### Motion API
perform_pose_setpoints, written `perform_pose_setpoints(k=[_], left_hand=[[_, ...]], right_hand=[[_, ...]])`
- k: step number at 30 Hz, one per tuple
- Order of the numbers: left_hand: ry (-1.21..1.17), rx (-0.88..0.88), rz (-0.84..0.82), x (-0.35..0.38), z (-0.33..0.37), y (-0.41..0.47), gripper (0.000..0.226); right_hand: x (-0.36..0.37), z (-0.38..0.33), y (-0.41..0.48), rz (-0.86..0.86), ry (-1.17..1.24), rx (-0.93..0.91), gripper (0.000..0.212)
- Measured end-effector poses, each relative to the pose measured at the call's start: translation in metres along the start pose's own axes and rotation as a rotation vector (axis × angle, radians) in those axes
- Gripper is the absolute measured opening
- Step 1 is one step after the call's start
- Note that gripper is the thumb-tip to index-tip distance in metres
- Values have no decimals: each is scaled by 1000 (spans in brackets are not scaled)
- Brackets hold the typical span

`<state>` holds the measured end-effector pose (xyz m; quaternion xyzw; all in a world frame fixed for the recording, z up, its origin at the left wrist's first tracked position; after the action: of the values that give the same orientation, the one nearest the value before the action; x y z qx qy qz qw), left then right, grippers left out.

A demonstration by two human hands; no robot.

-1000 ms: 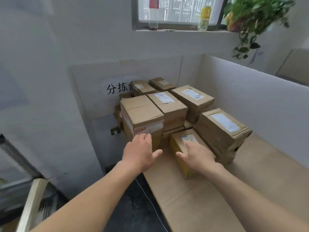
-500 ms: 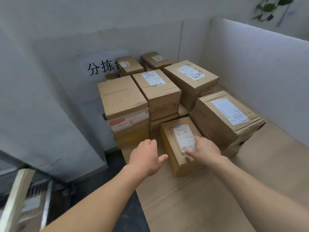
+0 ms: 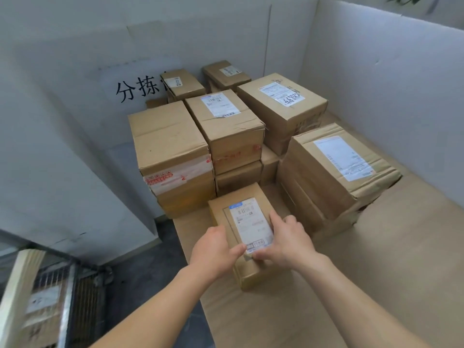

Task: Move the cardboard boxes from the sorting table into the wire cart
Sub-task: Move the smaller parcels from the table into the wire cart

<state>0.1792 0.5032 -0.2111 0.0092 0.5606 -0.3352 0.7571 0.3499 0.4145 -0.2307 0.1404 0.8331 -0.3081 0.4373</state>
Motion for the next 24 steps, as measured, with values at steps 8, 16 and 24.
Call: perform_pose_setpoints(k=[8,16,24], left_hand=[[-190,-29,42,13,-39,-18,86],[-390,-75,-38,15,-75,-28,59],[-411,-142,-50,-3,-157,-76,55]], right_hand=[[24,-6,-25,80,99,27,90],[55,-12,-41,33,357,204,77],[108,-78,-85,-26,353,173,54]])
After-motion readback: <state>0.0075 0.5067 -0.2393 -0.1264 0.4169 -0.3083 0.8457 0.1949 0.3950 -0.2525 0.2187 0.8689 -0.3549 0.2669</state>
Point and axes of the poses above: each hand's wrist, its own y-axis towards the middle knuckle, its own x-axis out of the palm, z = x × y, the point moved 8 cm from there along y, towards the middle knuckle, and after that the axes turned 5 degrees about y, right-handed, at the moved point
